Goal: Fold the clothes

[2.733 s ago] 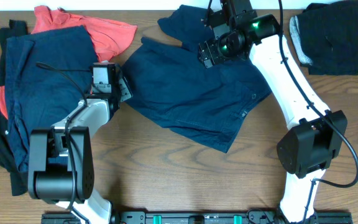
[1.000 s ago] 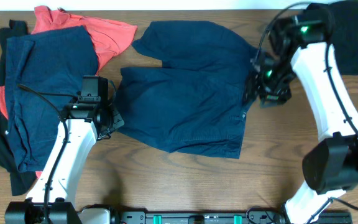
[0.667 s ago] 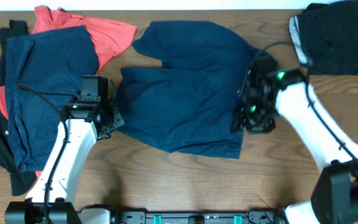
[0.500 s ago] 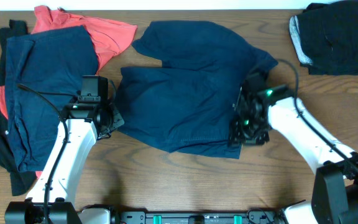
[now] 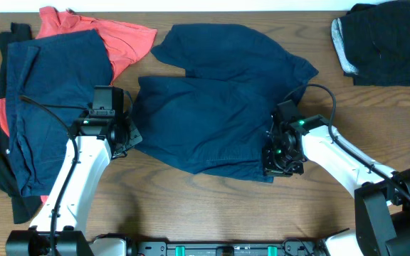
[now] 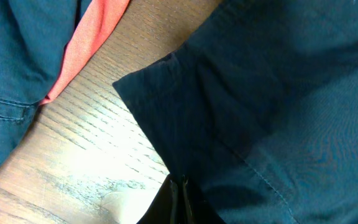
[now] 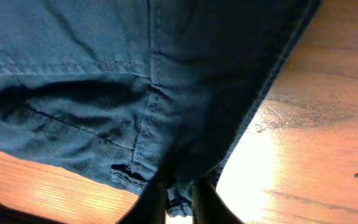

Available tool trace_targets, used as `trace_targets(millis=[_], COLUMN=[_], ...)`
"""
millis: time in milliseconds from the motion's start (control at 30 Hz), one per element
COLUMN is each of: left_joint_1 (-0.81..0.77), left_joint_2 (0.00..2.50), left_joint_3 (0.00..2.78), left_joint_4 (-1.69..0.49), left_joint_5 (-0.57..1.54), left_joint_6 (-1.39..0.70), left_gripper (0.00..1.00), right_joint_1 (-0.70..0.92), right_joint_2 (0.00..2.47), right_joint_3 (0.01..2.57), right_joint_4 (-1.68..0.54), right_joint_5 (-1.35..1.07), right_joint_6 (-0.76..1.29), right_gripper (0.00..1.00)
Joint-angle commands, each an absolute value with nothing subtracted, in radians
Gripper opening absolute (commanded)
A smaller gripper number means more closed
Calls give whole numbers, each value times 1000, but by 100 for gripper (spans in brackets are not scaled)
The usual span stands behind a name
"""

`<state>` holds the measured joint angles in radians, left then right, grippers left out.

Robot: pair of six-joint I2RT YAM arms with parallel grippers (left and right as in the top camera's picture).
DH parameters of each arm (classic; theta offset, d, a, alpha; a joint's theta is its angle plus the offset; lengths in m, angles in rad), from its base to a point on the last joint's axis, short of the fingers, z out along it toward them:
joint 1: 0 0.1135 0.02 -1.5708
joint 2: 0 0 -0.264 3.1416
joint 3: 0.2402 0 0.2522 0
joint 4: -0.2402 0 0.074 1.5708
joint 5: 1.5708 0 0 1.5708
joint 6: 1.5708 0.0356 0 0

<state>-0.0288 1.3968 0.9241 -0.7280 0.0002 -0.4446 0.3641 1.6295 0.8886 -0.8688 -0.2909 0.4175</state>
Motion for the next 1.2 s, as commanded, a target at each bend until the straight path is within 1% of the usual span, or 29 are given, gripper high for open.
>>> trace_targets(millis=[0, 133, 233, 333, 567, 700, 933, 1033, 1167], left_joint_1=[-29, -29, -29, -29, -30, -30, -30, -30, -30], left_joint_2=[1391, 1388, 1355, 1276, 986, 825, 619, 585, 602], left_joint_3=[922, 923, 929, 930, 930, 930, 930, 930, 928], left_joint_4=[-728, -735, -784, -847, -991, -1040, -1050, -1050, -1060], left_joint_5=[-12, -12, -11, -8, -7, 17, 44, 41, 54], left_joint_6=[-439, -394, -403, -406, -453, -466, -470, -467, -459], left_gripper=[5, 6, 6, 6, 6, 6, 6, 6, 6], right_joint_1=[384, 380, 339, 250, 16, -63, -97, -97, -97], right_joint_2=[1621, 1607, 1545, 1452, 1259, 1206, 1144, 1127, 1135], right_joint_3=[880, 884, 903, 955, 1127, 1225, 1316, 1315, 1312], right_joint_4=[-867, -887, -940, -1049, -1259, -1348, -1453, -1451, -1424], right_joint_5=[-288, -308, -309, -273, -261, -231, -179, -179, -176], right_joint_6=[433, 433, 433, 423, 296, 247, 223, 223, 223], right_gripper=[1, 1, 1, 1, 1, 1, 1, 1, 1])
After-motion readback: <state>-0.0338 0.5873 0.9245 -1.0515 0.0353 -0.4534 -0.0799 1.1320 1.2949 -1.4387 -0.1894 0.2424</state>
